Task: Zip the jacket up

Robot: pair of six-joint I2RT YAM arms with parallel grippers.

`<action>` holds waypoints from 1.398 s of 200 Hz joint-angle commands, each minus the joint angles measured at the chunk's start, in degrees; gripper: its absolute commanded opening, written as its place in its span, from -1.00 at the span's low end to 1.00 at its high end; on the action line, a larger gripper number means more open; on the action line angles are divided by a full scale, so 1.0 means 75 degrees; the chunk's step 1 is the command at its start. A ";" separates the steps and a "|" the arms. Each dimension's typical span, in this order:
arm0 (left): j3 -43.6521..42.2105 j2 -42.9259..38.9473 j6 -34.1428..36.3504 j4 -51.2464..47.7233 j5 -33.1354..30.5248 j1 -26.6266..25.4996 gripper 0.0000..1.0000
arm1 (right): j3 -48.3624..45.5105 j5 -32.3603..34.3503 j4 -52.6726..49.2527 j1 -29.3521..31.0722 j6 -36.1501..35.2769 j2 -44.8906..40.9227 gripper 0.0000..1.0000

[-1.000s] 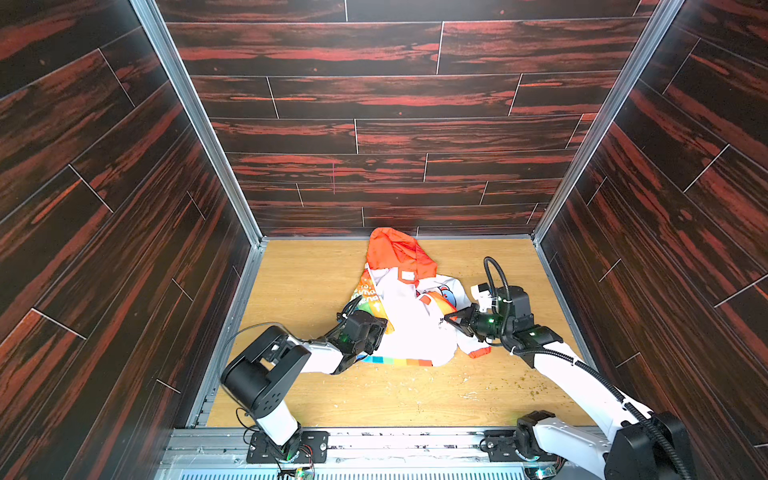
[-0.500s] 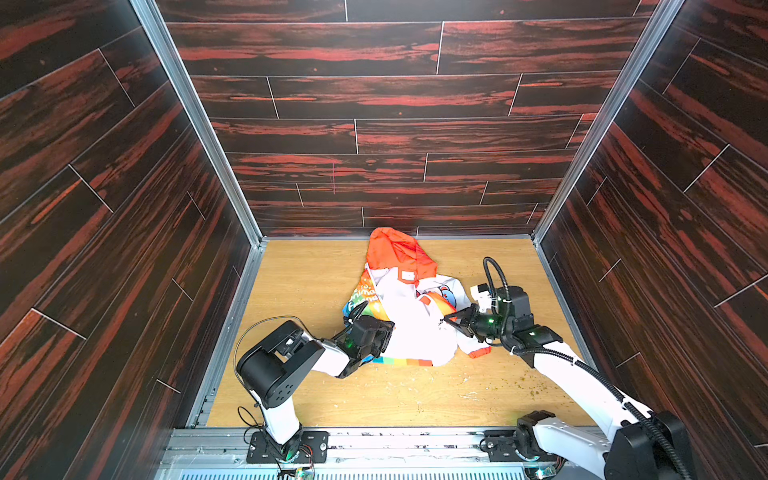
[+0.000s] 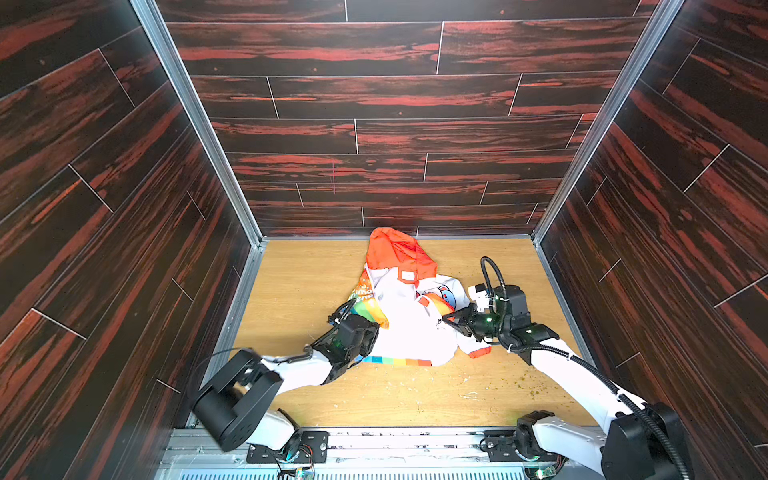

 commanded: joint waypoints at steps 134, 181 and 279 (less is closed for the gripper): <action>0.0021 -0.2511 0.1156 -0.5085 0.0165 -0.0147 -1.00 | 0.0717 0.0089 0.0483 0.1749 0.0079 0.2676 -1.00; -0.0817 -0.2903 0.0802 -0.3724 -0.0211 -0.0141 -0.90 | 0.1004 -0.0013 0.0470 0.1808 0.0040 0.3053 -1.00; -0.1663 -0.3600 0.1593 -0.2408 -0.0716 -0.0499 0.20 | 0.1156 -0.0172 0.0164 0.1808 -0.0165 0.3002 -1.00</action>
